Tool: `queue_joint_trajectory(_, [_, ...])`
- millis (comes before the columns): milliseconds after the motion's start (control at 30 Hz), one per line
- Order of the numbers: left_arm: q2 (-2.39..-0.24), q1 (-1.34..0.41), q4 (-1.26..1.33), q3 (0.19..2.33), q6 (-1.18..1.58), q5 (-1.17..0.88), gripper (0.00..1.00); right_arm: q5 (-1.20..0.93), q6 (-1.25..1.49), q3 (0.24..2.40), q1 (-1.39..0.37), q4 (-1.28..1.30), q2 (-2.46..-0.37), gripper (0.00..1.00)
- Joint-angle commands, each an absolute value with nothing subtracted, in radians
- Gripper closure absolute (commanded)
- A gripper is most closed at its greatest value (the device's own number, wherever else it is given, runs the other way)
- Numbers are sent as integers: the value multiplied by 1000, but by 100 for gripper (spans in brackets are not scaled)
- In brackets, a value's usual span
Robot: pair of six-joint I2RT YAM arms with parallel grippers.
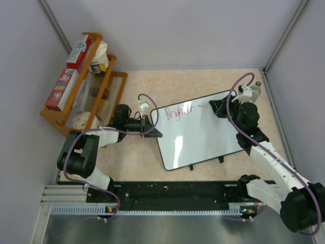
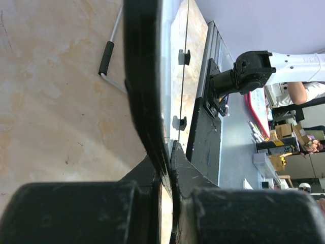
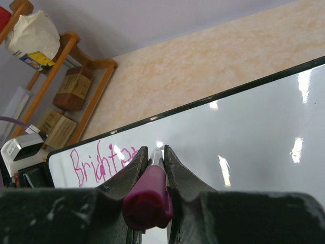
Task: Write a sentence on the whiteboard
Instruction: Write with the whiteboard marker on the whiteboard.
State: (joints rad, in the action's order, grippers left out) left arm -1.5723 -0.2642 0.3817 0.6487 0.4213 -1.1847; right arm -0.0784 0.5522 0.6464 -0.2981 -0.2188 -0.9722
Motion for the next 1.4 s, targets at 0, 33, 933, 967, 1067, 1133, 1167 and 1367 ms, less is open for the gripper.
queue_joint_trajectory(0, [-1575, -291, 388, 607, 219, -1092, 100, -43, 529, 681, -291, -252, -989, 100])
queue_joint_trajectory(33, [-1575, -291, 388, 607, 219, -1092, 100, -37, 526, 678, -291, -245, -985, 100])
queue_joint_trajectory(933, [-1583, -291, 391, 611, 224, -1092, 100, 3, 534, 684, -291, -244, -910, 100])
queue_joint_trajectory(967, [-1583, -291, 391, 611, 224, -1094, 100, -20, 540, 686, -291, -258, -907, 100])
queue_joint_trajectory(1067, [-1585, -291, 391, 612, 225, -1095, 100, -31, 552, 695, -291, -278, -908, 100])
queue_joint_trajectory(1133, [-1585, -291, 393, 612, 225, -1097, 100, -31, 557, 701, -291, -281, -919, 100])
queue_joint_trajectory(1167, [-1585, -291, 393, 612, 225, -1097, 100, -29, 558, 703, -291, -282, -926, 100])
queue_joint_trajectory(1367, [-1585, -291, 393, 611, 225, -1098, 100, -37, 560, 689, -291, -293, -966, 100])
